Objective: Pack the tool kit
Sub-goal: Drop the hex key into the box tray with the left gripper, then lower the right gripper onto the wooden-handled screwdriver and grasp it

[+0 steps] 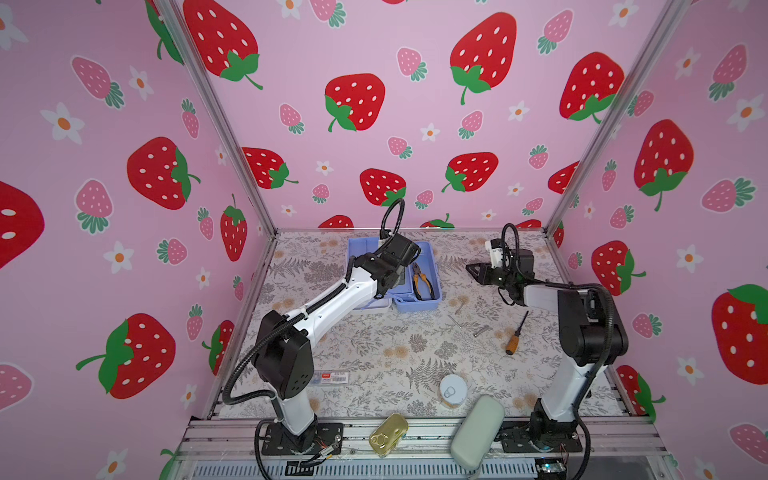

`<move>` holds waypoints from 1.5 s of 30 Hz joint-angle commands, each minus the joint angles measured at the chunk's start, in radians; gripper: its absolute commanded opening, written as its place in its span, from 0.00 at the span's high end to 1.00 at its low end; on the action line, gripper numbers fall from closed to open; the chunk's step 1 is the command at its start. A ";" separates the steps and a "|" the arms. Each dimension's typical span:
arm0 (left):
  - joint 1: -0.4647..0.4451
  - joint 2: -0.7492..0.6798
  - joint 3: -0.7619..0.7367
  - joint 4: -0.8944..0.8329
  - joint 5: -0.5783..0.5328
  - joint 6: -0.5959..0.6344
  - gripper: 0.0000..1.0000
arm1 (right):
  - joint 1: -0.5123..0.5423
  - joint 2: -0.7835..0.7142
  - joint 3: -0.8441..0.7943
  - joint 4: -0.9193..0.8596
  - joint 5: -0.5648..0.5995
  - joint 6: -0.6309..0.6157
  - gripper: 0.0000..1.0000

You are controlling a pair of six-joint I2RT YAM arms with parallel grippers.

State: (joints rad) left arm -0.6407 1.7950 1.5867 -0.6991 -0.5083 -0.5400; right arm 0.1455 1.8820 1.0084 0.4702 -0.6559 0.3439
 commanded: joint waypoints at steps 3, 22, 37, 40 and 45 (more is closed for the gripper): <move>0.064 0.111 0.092 -0.055 -0.041 -0.005 1.00 | -0.006 -0.002 0.005 0.010 -0.003 -0.006 0.72; -0.012 0.066 0.101 0.062 0.062 0.057 0.60 | -0.009 -0.035 -0.023 0.008 0.122 -0.005 0.72; -0.136 0.048 0.060 0.154 0.258 0.109 0.63 | 0.020 -0.185 -0.186 0.065 0.483 0.040 0.72; -0.138 0.050 0.082 0.177 0.336 0.151 0.63 | 0.068 -0.252 -0.255 0.044 0.695 0.056 0.74; -0.140 0.088 0.127 0.244 0.485 0.200 0.63 | 0.140 -0.396 -0.311 -0.050 0.801 0.062 0.76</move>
State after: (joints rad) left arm -0.7761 1.8748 1.6554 -0.5270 -0.1421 -0.3874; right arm 0.2523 1.5627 0.7052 0.4694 -0.0059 0.3988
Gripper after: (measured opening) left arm 0.370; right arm 0.244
